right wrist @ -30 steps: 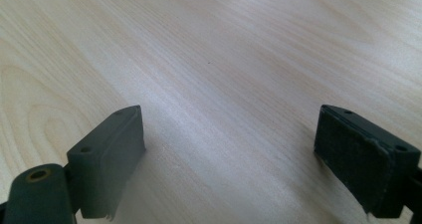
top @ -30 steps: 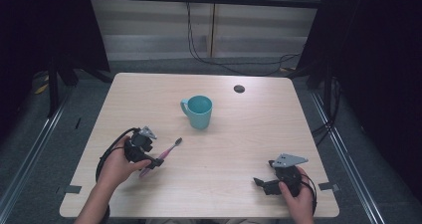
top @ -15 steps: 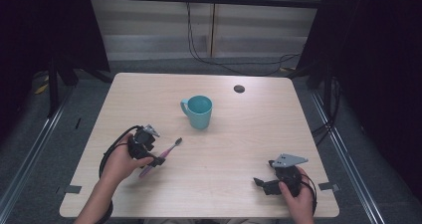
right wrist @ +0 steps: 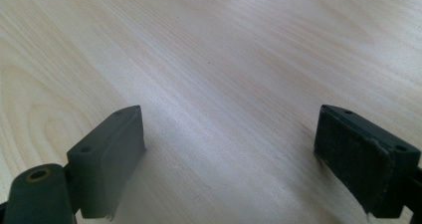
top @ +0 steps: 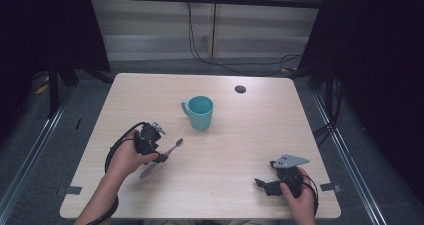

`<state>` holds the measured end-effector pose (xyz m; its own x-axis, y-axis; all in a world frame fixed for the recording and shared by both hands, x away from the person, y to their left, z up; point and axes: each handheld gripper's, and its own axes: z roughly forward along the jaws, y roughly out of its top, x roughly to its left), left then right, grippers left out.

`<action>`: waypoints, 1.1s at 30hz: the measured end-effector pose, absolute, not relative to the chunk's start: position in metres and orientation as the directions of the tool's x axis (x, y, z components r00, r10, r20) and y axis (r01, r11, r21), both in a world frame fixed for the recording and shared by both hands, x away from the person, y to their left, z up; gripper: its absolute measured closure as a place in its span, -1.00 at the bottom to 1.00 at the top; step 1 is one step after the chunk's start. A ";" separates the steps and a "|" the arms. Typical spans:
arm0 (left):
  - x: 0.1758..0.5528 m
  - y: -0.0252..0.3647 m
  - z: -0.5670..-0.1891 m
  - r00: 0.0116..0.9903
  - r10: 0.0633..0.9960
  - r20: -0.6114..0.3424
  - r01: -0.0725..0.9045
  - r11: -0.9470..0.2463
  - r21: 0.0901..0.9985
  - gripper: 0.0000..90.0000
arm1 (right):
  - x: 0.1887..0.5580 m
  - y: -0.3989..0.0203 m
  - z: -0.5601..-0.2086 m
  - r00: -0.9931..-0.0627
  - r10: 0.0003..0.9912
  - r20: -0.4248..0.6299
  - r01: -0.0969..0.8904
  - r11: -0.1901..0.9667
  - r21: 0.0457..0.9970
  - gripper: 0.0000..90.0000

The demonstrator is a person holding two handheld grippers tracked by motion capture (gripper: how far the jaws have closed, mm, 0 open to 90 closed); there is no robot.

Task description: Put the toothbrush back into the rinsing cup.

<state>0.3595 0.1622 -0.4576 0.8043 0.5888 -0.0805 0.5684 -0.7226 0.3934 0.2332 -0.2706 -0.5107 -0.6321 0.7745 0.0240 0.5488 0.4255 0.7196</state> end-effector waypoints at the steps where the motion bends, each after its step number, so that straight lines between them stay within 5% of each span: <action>1: 0.359 0.162 -0.458 0.804 0.589 -0.081 0.568 -0.723 0.393 -0.13 | 0.233 -0.271 -0.511 -0.633 0.774 0.023 0.547 0.426 0.720 -0.74; 33: 0.376 0.137 -0.464 0.809 0.587 -0.042 0.573 -0.769 0.283 0.33 | 0.233 -0.271 -0.511 -0.632 0.774 0.024 0.549 0.426 0.719 -0.74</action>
